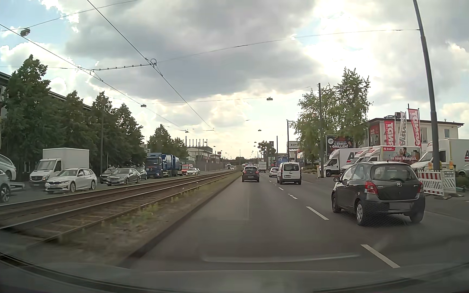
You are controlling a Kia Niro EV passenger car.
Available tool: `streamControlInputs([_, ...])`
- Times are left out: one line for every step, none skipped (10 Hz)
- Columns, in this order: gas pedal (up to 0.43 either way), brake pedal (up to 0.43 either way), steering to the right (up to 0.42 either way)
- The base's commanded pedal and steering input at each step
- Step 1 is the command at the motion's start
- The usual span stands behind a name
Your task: Follow the waypoints while adhering to traffic rules and regulations
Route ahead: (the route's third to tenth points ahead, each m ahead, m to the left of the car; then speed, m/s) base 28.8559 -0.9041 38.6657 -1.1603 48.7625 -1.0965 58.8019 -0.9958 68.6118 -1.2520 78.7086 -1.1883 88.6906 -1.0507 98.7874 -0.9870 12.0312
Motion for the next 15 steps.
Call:
streamControlInputs([0.008, 0.030, 0.002])
streamControlInputs([0.008, 0.030, 0.001])
streamControlInputs([0.020, 0.030, 0.002])
streamControlInputs([0.020, 0.030, 0.002])
streamControlInputs([0.020, 0.030, 0.001])
streamControlInputs([0.020, 0.030, 0.001])
streamControlInputs([0.020, 0.030, 0.000])
streamControlInputs([0.028, 0.030, 0.000])
streamControlInputs([0.028, 0.030, 0.000])
streamControlInputs([0.028, 0.030, -0.001])
streamControlInputs([0.028, 0.030, -0.001])
streamControlInputs([0.028, 0.030, -0.001])
streamControlInputs([0.028, 0.030, -0.001])
streamControlInputs([0.028, 0.030, -0.001])
streamControlInputs([0.028, 0.030, -0.001])
